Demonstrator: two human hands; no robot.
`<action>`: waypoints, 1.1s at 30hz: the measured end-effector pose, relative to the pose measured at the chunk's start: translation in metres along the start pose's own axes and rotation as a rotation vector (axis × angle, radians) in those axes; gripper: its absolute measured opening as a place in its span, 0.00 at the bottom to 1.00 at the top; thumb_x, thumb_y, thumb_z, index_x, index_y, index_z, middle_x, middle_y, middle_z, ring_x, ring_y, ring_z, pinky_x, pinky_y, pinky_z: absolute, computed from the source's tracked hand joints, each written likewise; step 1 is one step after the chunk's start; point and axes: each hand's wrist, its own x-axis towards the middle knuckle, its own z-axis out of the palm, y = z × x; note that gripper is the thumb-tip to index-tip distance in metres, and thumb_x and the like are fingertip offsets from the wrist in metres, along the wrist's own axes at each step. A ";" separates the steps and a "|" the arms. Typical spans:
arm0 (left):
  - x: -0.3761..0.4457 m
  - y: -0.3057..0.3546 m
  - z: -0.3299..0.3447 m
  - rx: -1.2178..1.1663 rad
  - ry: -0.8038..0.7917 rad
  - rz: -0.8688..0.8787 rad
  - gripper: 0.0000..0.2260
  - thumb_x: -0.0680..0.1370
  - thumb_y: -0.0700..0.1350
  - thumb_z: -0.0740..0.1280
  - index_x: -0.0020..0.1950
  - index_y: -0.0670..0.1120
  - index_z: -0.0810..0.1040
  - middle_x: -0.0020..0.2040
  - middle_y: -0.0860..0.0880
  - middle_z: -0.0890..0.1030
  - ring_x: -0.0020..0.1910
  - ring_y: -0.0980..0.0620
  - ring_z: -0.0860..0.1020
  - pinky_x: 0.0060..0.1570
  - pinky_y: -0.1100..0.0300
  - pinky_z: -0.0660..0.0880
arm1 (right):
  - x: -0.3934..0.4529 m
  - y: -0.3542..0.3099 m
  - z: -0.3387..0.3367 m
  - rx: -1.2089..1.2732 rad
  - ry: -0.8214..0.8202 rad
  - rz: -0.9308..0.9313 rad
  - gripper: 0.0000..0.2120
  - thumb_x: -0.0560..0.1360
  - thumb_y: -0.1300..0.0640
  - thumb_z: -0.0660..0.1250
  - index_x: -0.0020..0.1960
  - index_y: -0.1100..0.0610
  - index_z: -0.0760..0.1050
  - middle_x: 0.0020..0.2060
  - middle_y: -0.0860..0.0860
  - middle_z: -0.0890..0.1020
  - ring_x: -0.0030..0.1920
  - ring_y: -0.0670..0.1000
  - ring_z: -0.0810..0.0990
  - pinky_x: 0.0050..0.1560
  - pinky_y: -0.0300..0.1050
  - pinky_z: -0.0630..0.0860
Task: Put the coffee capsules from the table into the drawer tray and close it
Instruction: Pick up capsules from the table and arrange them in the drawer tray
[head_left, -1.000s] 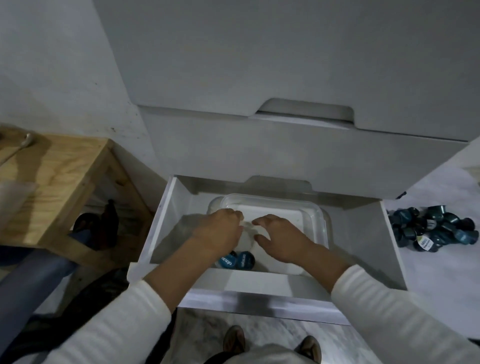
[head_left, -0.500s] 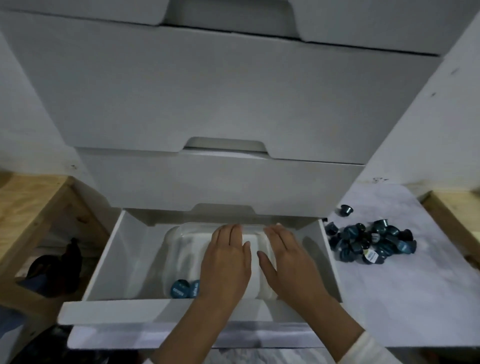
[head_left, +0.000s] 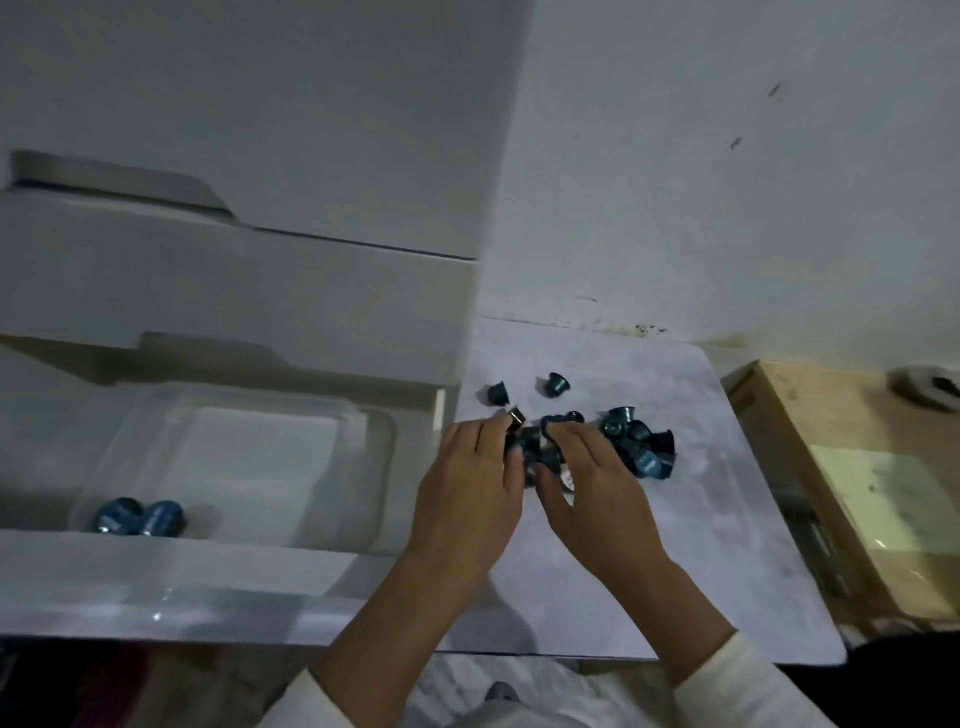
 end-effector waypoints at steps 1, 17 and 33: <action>-0.001 0.009 0.012 -0.009 -0.028 -0.032 0.16 0.80 0.47 0.59 0.67 0.46 0.70 0.62 0.47 0.76 0.63 0.49 0.72 0.61 0.58 0.70 | -0.002 0.016 -0.001 0.016 -0.017 0.009 0.18 0.72 0.54 0.63 0.60 0.60 0.74 0.55 0.56 0.80 0.52 0.54 0.80 0.44 0.40 0.78; 0.018 0.001 0.135 -0.238 -0.238 -0.667 0.17 0.81 0.48 0.54 0.69 0.51 0.69 0.58 0.42 0.80 0.57 0.43 0.77 0.58 0.55 0.71 | 0.001 0.125 0.056 0.219 -0.295 0.268 0.10 0.74 0.59 0.65 0.54 0.57 0.79 0.44 0.60 0.84 0.43 0.59 0.81 0.43 0.46 0.75; 0.028 0.004 0.139 -0.535 0.015 -0.850 0.08 0.74 0.37 0.69 0.50 0.44 0.84 0.49 0.43 0.85 0.49 0.49 0.82 0.58 0.54 0.77 | 0.007 0.133 0.066 0.655 -0.251 0.708 0.08 0.71 0.65 0.69 0.46 0.56 0.83 0.45 0.54 0.85 0.42 0.48 0.80 0.50 0.42 0.77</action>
